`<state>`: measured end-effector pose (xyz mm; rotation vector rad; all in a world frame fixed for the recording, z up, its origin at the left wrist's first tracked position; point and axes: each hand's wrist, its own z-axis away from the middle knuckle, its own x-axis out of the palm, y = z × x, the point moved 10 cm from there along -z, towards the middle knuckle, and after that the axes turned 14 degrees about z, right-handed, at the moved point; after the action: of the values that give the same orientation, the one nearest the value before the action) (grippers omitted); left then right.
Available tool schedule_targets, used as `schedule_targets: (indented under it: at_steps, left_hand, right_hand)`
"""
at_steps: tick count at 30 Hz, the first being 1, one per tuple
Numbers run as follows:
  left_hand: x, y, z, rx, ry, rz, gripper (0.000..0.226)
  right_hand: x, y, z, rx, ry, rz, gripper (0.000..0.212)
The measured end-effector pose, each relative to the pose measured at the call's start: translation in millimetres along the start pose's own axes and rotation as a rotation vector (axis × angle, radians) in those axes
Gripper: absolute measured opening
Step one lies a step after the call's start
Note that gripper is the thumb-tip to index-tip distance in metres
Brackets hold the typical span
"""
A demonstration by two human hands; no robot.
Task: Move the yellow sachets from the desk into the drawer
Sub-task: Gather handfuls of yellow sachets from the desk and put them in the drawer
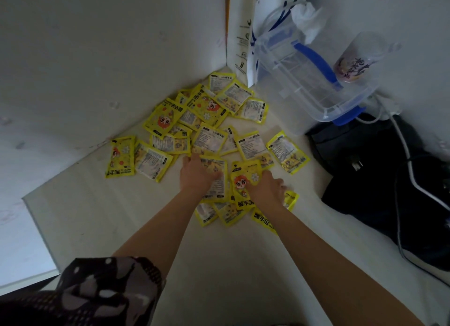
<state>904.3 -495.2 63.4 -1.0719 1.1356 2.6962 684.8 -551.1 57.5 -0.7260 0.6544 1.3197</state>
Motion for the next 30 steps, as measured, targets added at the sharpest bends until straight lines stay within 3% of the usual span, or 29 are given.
schedule_targets:
  at_steps: [6, 12, 20, 30]
  left_hand:
    - [1, 2, 3, 0.005, 0.025, 0.078, 0.074]
    - [-7, -7, 9, -0.066, 0.054, 0.221, 0.055]
    - [-27, -39, 15, -0.139, 0.121, 0.333, 0.054]
    - [-36, -77, 35, -0.263, 0.153, 0.52, 0.069]
  right_hand:
    - [3, -7, -1, 0.028, 0.01, 0.014, 0.064]
    - [7, -6, -6, 0.066, -0.021, -0.049, 0.072]
    - [20, -17, -1, 0.077, -0.094, -0.103, 0.086]
    - [32, -28, 5, 0.092, -0.095, -0.062, 0.067]
